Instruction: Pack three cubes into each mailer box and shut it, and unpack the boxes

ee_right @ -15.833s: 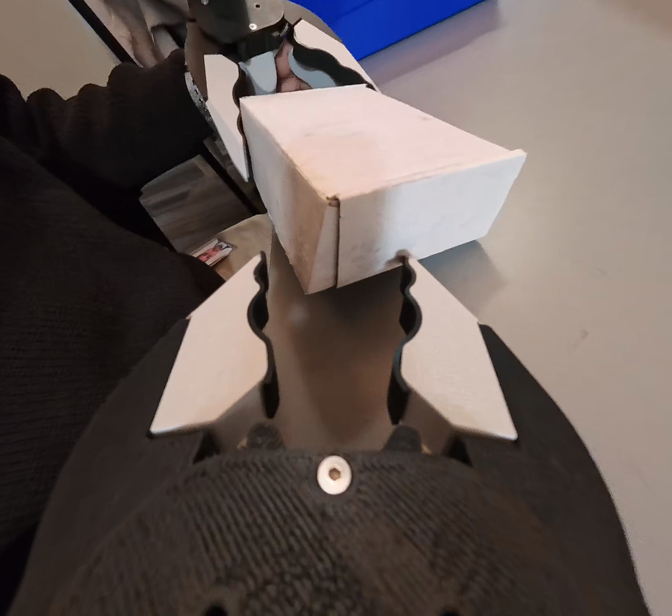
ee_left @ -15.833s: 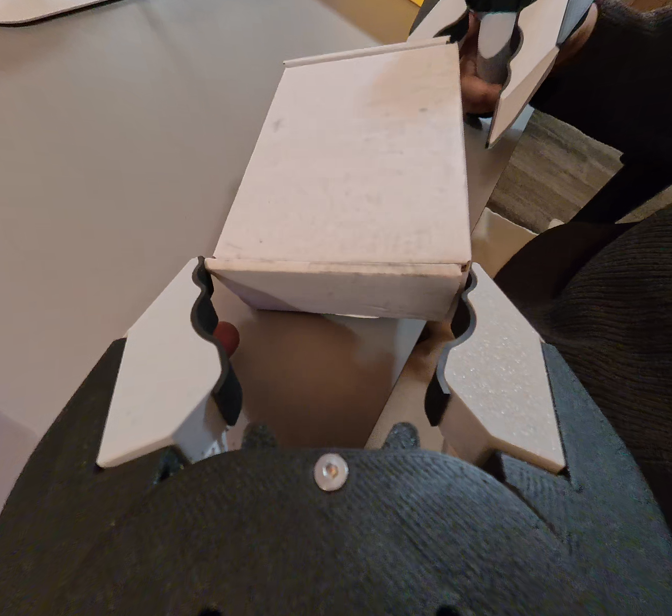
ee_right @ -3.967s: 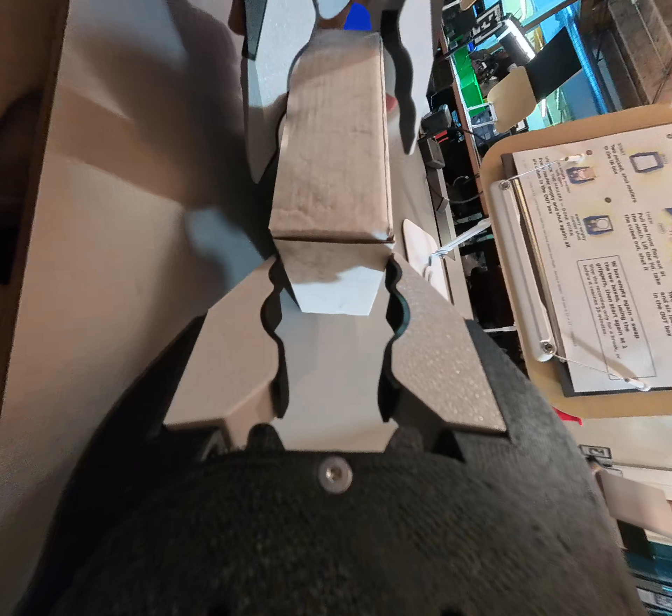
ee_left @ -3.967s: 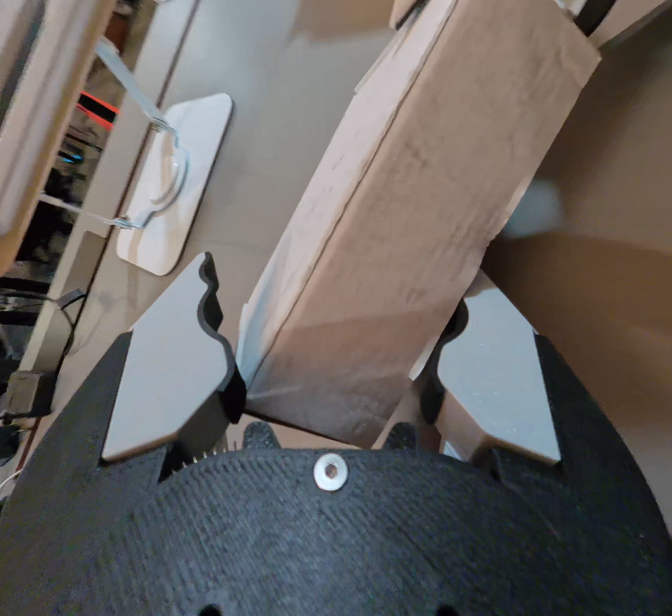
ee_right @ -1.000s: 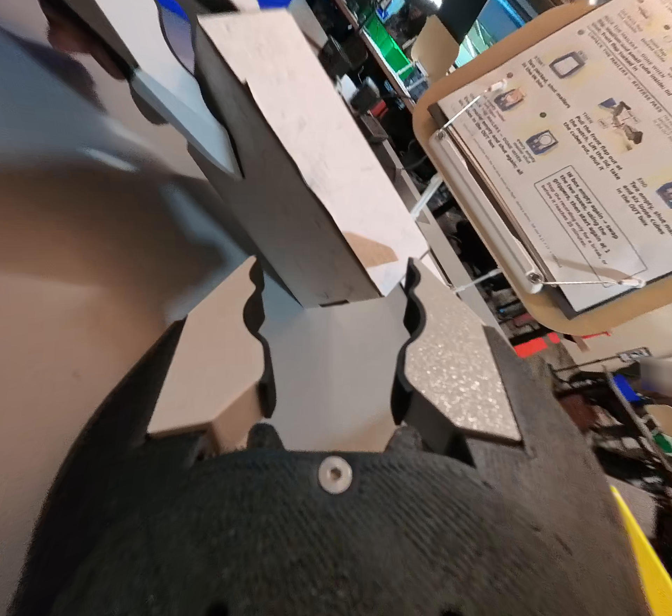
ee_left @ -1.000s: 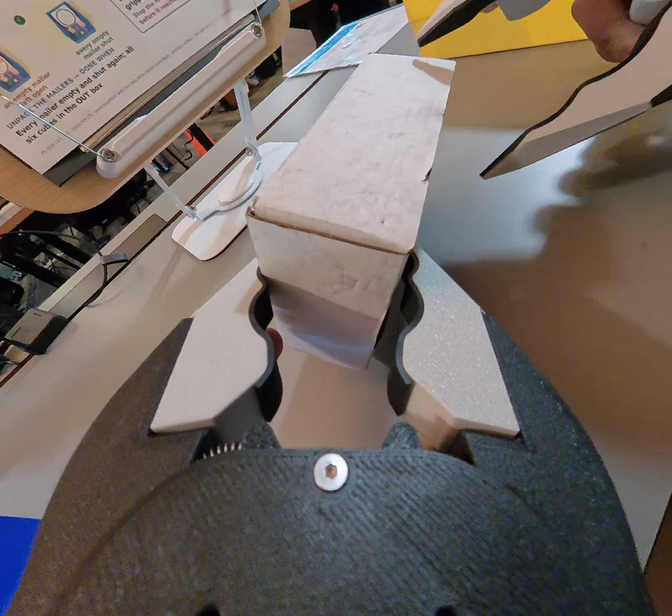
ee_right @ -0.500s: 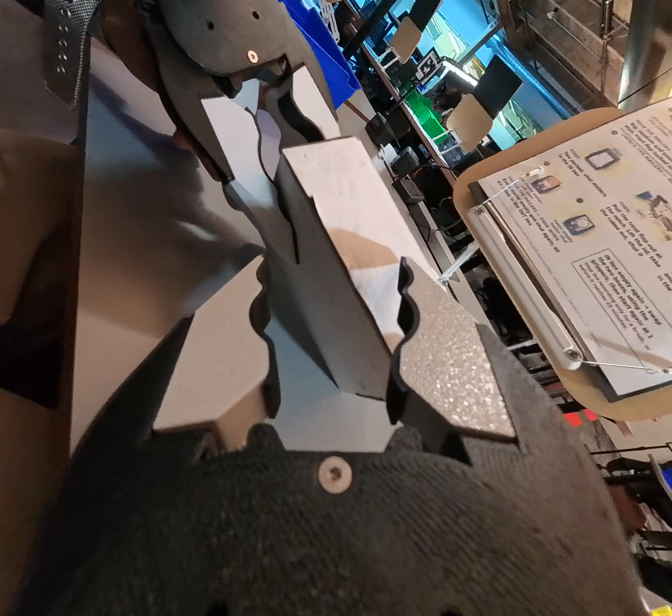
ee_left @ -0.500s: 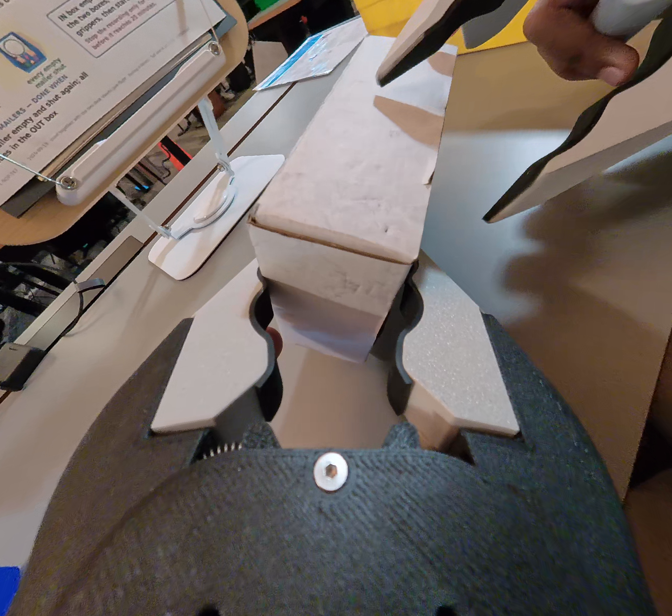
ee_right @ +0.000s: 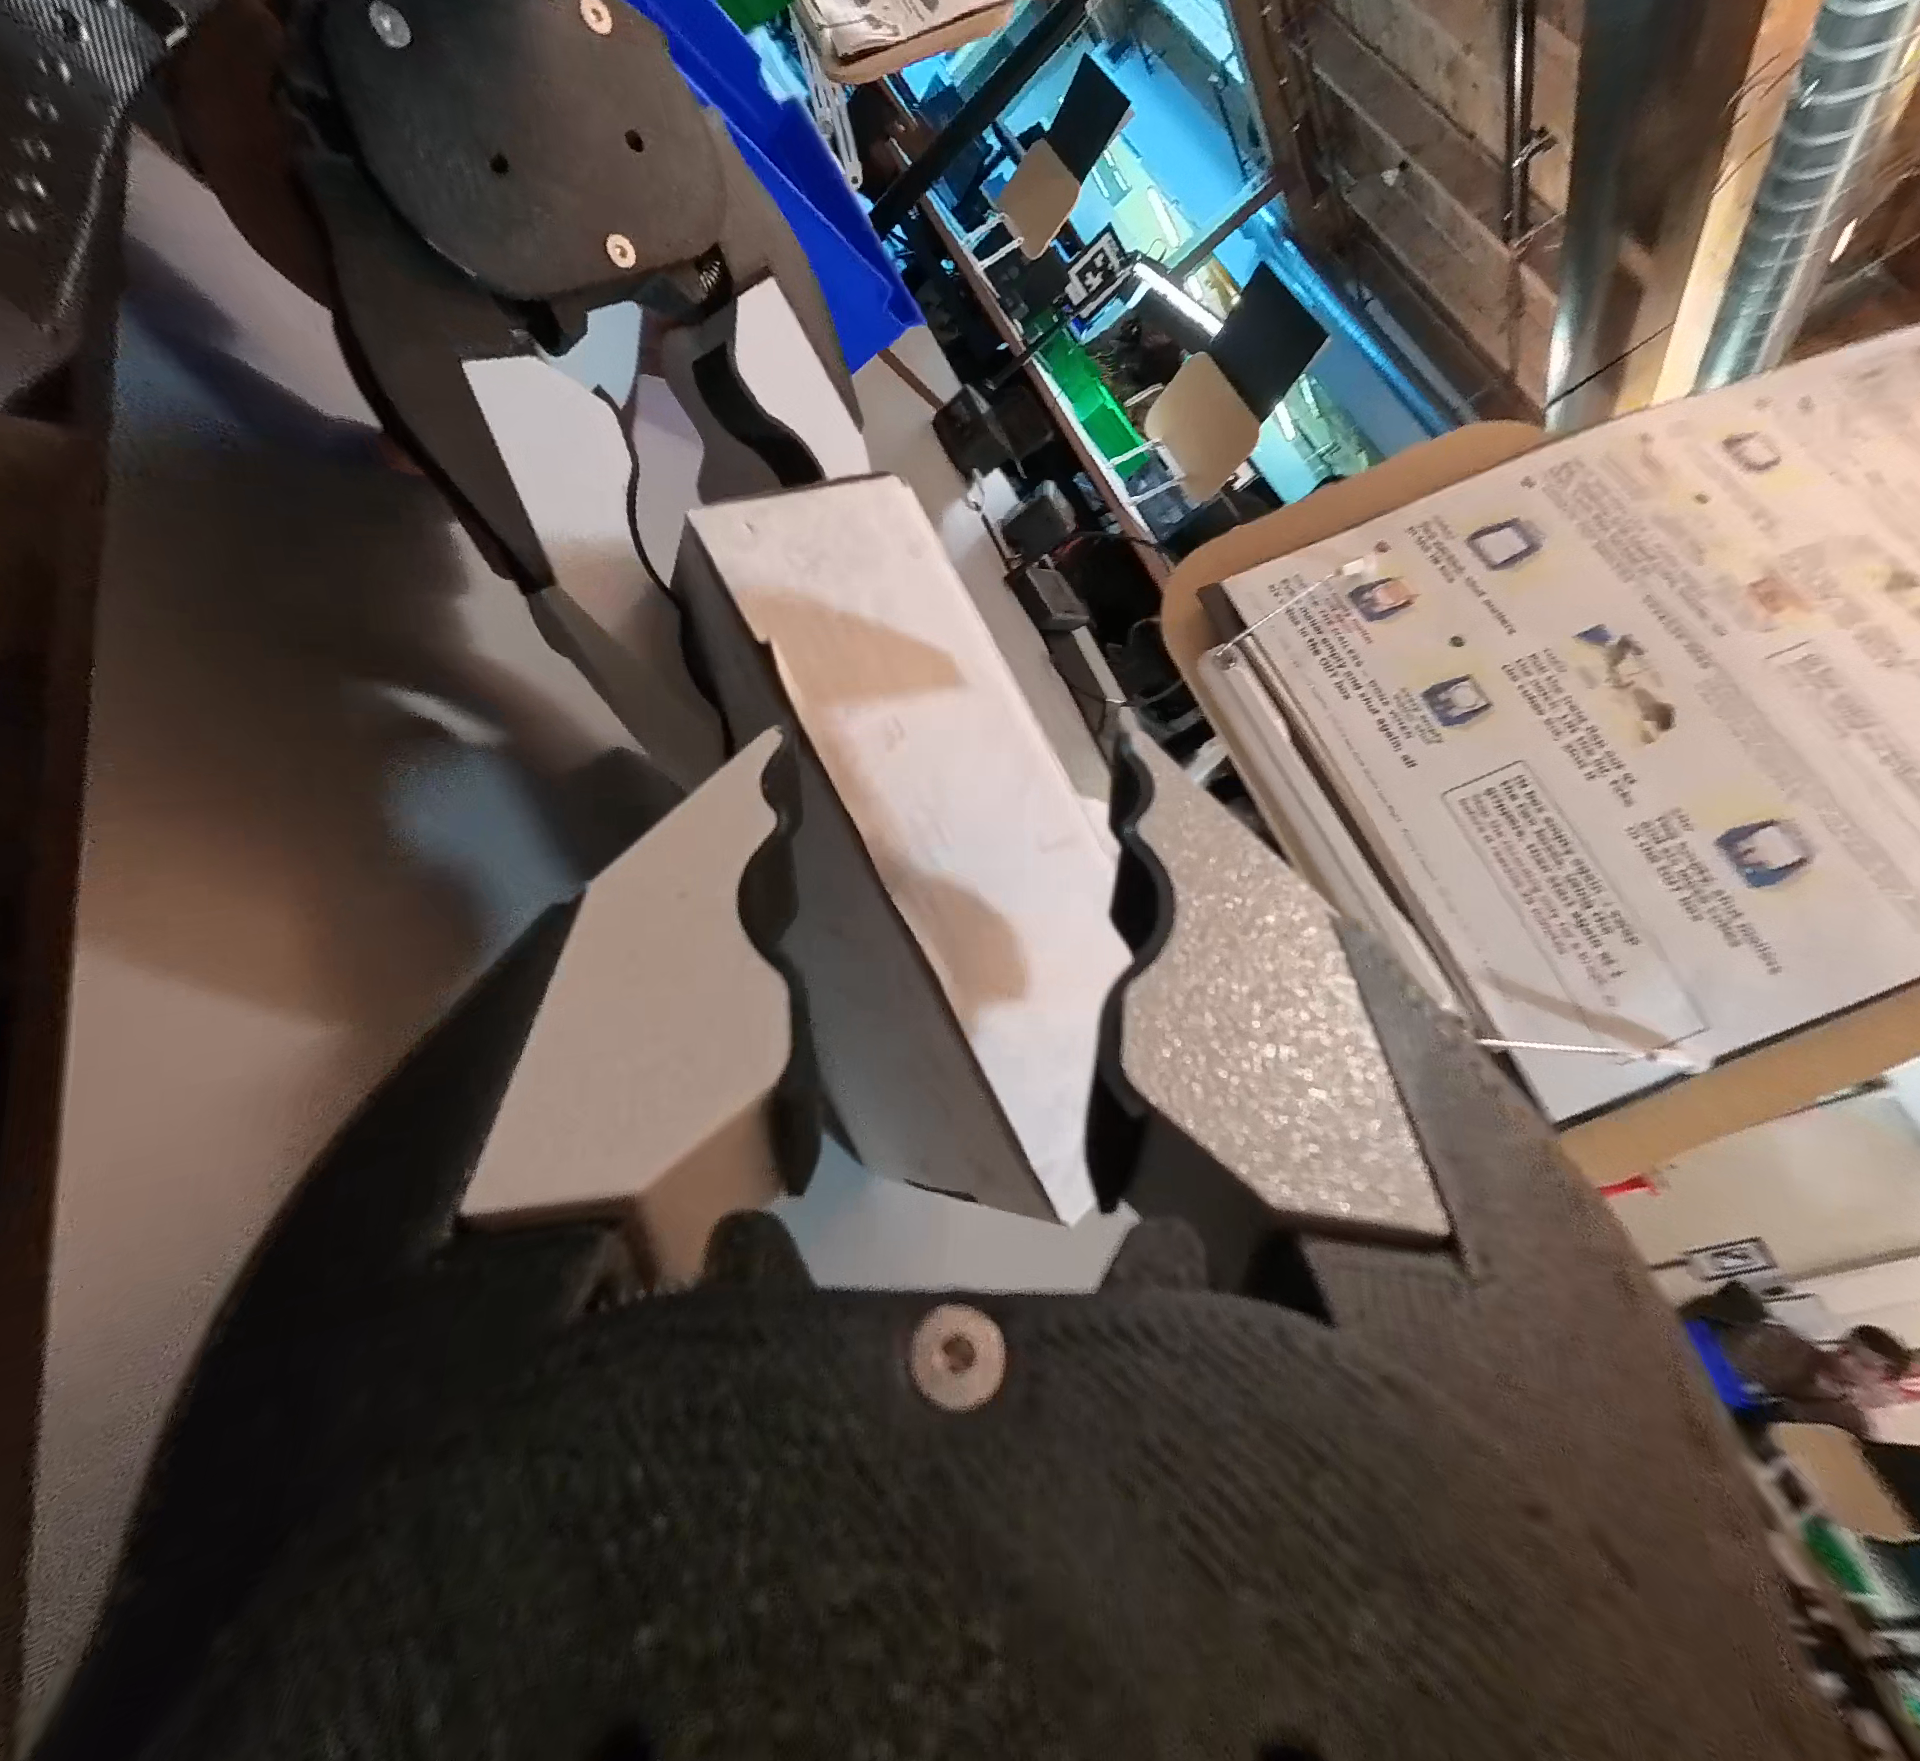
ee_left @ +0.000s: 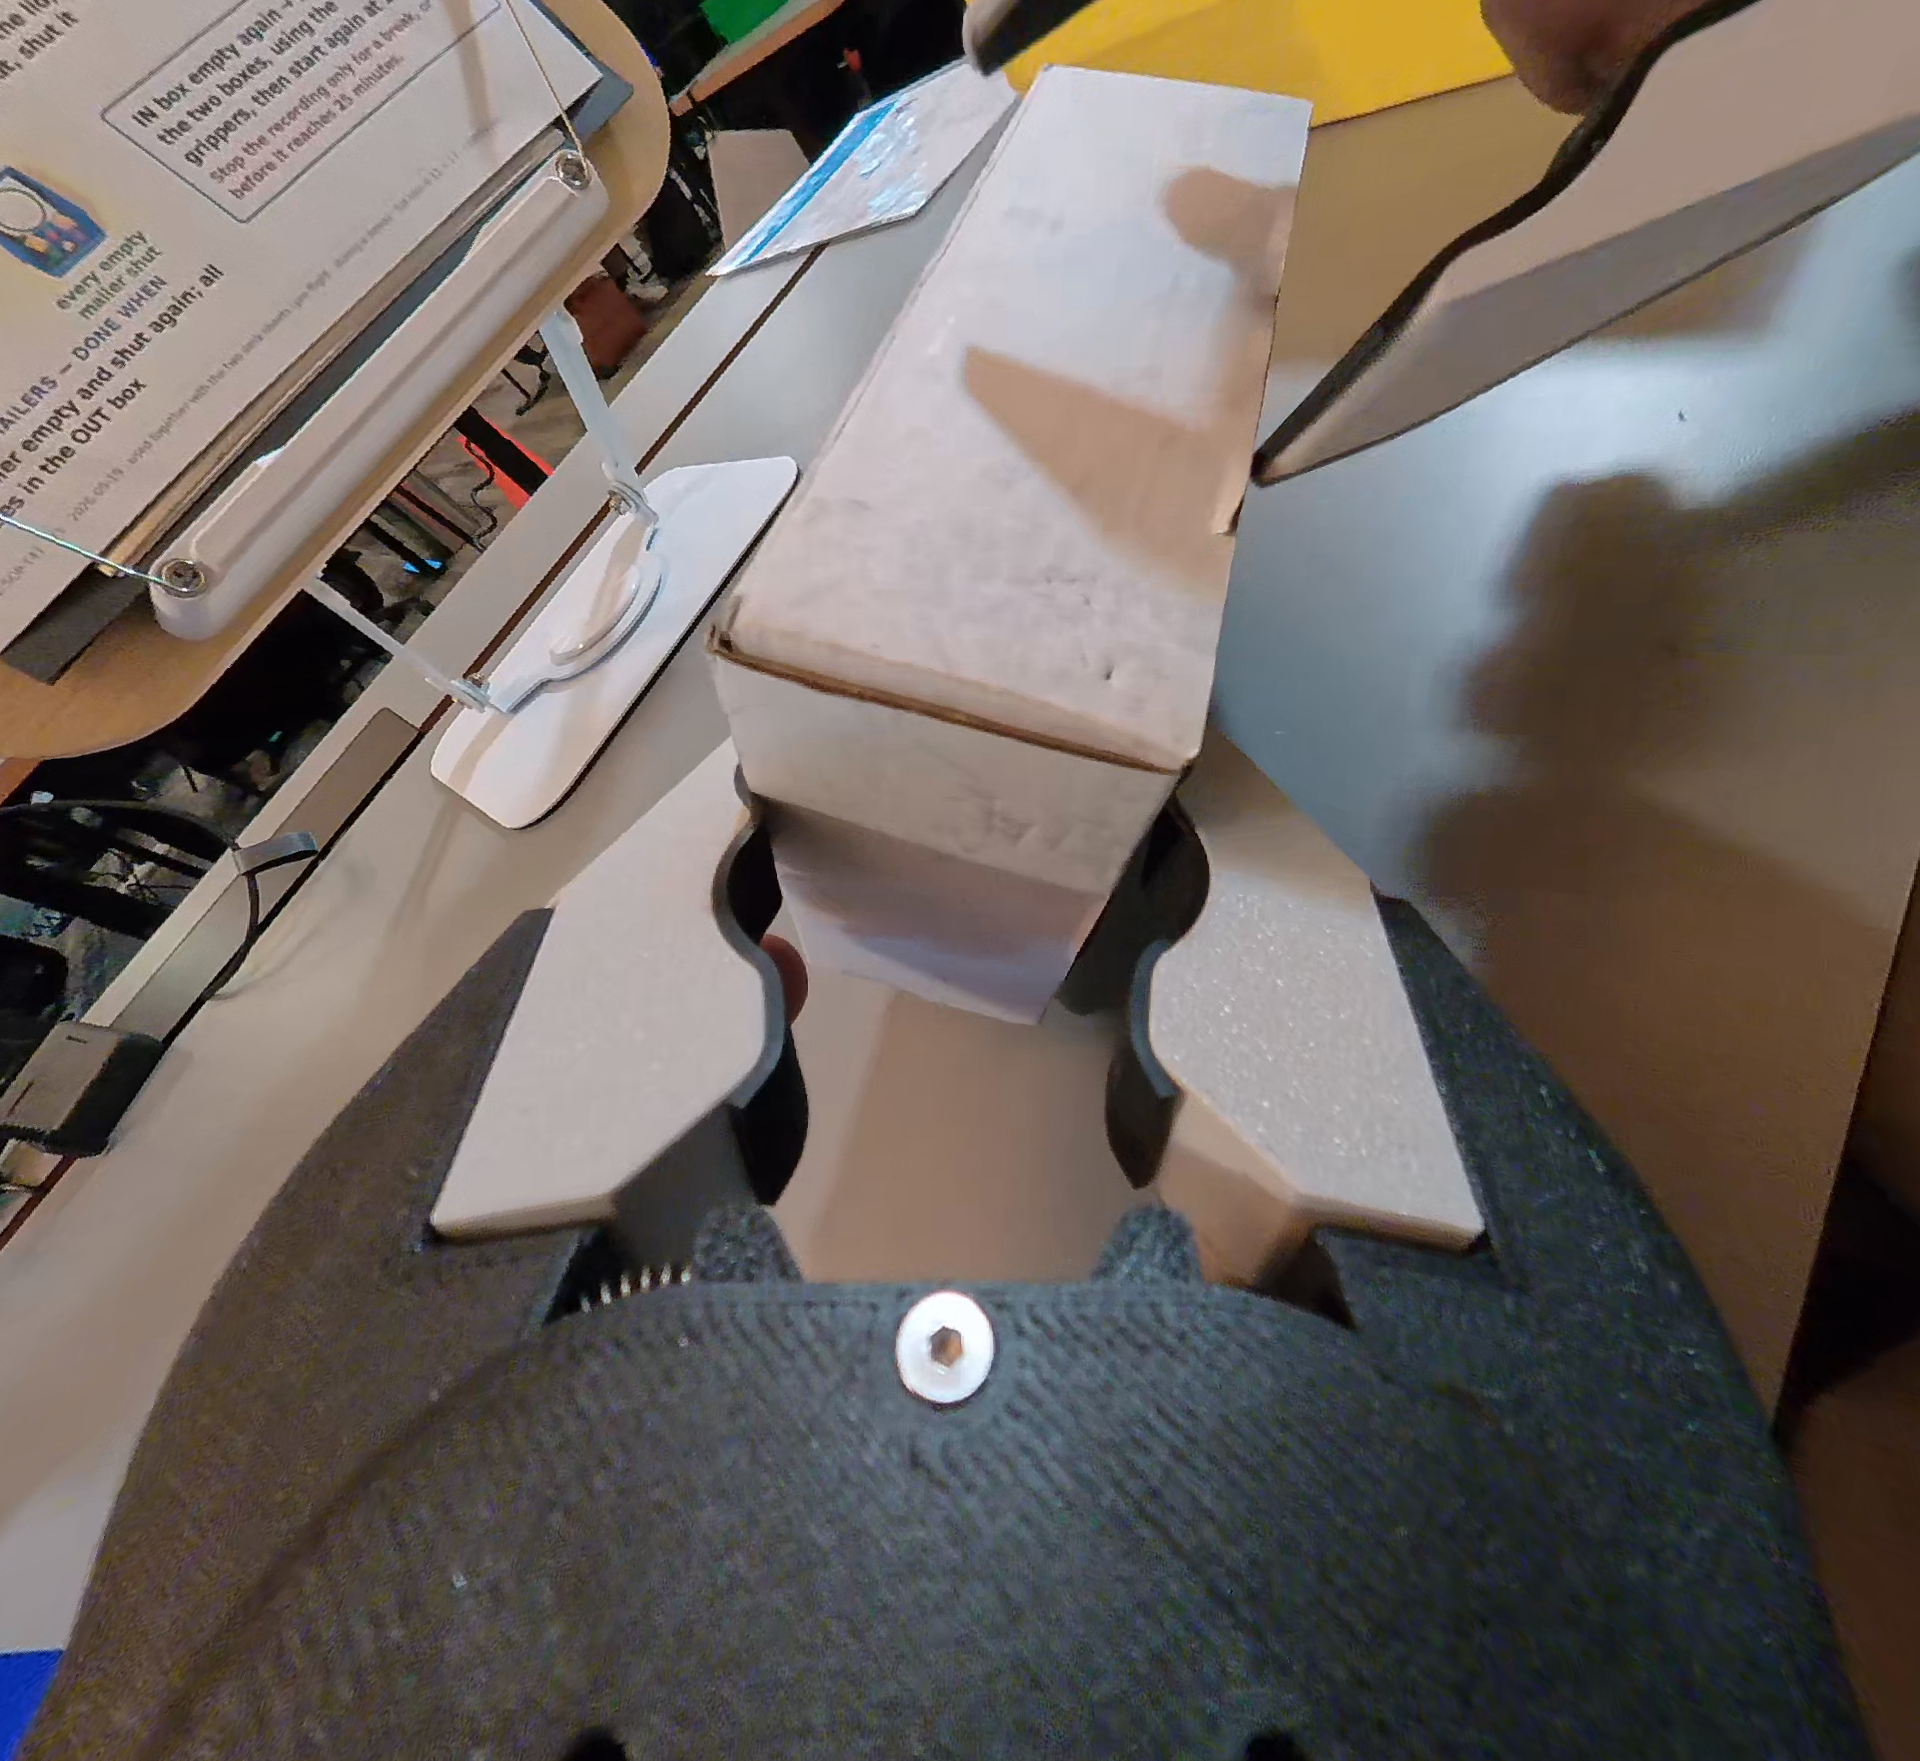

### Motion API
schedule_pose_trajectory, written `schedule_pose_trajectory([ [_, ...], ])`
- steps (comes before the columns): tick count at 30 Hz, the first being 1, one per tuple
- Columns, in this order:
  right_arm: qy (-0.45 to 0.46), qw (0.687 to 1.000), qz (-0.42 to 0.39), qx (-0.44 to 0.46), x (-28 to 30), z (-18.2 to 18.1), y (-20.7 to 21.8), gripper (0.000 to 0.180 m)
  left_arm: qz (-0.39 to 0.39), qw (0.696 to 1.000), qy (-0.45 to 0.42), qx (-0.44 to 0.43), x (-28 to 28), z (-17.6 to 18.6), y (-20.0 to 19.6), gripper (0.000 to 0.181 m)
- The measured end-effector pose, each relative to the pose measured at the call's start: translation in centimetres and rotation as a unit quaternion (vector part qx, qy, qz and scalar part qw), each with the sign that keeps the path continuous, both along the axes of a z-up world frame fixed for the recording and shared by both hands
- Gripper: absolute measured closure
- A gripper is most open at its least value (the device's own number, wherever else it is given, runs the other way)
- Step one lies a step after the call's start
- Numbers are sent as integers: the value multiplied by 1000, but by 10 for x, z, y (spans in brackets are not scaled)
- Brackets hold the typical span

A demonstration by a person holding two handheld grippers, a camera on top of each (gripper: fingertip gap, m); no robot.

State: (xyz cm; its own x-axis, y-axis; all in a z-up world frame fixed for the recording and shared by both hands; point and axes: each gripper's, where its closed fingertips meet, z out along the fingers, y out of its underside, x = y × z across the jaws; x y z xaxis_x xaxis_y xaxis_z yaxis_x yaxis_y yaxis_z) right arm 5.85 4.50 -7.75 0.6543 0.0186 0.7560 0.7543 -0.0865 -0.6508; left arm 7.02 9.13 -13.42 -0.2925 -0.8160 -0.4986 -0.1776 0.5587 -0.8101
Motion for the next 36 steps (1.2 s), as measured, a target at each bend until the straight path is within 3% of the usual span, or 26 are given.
schedule_pose_trajectory([
  [17,-191,980,-43,21,-11,5,2,130,21,1000,7,11,1,2,3,112],
  [26,-196,978,-48,46,-10,15,0,133,34,999,34,-1,1,1,0,113],
  [31,-218,974,-55,36,-11,10,3,140,34,999,40,-13,1,0,-1,114],
  [34,-252,967,-45,11,-15,-2,6,163,32,999,39,-8,0,-1,-1,114],
  [36,-277,960,-45,6,-16,-5,6,167,33,999,41,-8,0,-1,-2,114],
])
